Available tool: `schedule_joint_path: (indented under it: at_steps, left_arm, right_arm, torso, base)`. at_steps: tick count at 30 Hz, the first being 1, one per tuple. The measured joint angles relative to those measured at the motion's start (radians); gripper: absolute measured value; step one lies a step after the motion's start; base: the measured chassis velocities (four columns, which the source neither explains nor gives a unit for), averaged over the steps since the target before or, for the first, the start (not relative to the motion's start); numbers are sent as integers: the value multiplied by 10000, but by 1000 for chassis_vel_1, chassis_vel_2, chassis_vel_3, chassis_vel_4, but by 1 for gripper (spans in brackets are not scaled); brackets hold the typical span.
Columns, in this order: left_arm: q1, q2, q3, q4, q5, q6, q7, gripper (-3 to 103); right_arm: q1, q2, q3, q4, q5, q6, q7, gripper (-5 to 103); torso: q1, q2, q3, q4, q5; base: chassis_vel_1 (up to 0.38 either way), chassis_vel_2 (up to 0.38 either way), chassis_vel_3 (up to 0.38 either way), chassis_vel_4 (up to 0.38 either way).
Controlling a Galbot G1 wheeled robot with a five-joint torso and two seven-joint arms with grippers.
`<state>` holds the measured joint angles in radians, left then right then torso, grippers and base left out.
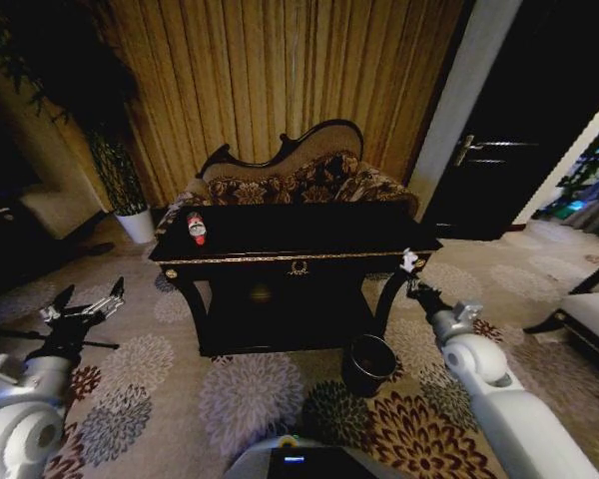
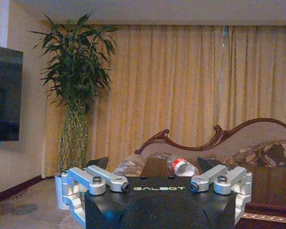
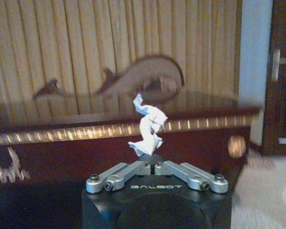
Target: Move to the front of the table and place the trash on the table into the trash bin.
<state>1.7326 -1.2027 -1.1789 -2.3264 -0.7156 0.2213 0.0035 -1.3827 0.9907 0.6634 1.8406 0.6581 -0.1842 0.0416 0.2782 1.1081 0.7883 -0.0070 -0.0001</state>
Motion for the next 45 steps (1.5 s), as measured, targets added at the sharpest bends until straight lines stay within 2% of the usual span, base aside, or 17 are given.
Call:
schedule_joint_path:
  at_steps: [9,11,25,34,35,38,39,41,43,45]
  left_arm:
    - [25,-52,-2,-13,-2,-107,6,100]
    - [54,-98,-3,-52,-2,-115,11,100]
    - [146,-150,-64,-97,-2,-201,10,100]
    - [212,-186,-88,-104,-2,-306,12,100]
    - [215,-187,-101,-104,-2,-313,14,100]
    - [217,-187,-105,-104,-2,-321,17,100]
    - [217,-187,-105,-104,-2,-321,17,100]
    - [209,-187,-98,-104,-2,-324,19,100]
    - [208,-186,-93,-104,-3,-326,20,100]
    - [207,-179,-91,-104,-5,-331,22,100]
  right_arm:
    - [185,409,-514,-1480,-469,92,-271,0]
    - [598,685,-969,-2668,-915,389,-291,0]
    - [1841,1680,-1924,-6234,-2162,1308,-274,0]
    - [2252,2019,-2088,-7103,-2429,1661,-208,0]
    - [2252,2030,-2111,-7103,-2463,1662,-192,-3]
    - [2258,2015,-2200,-7090,-2591,1662,29,14]
    - [2258,2015,-2200,-7090,-2591,1662,29,14]
    - [2251,1983,-2228,-7032,-2631,1662,78,25]
    - [2246,1978,-2232,-7008,-2638,1662,85,25]
    - [2243,1977,-2234,-6960,-2643,1662,99,35]
  torso:
    - [3,-3,2,-4,0]
    - [2,-2,0,3,-5]
    - [2,-2,1,-2,0]
    - [2,-2,1,-1,-1]
    - [2,-3,1,-1,0]
    - [2,-2,1,-1,0]
    - [2,-2,1,-1,0]
    - [2,-2,0,-1,-2]
    - [2,-2,0,-1,-1]
    - [2,-2,0,-1,0]
  base:
    - [0,0,0,0]
    - [0,0,0,0]
    - [0,0,0,0]
    - [0,0,0,0]
    - [0,0,0,0]
    - [0,0,0,0]
    - [0,0,0,0]
    - [0,0,0,0]
    - [0,0,0,0]
    - [0,0,0,0]
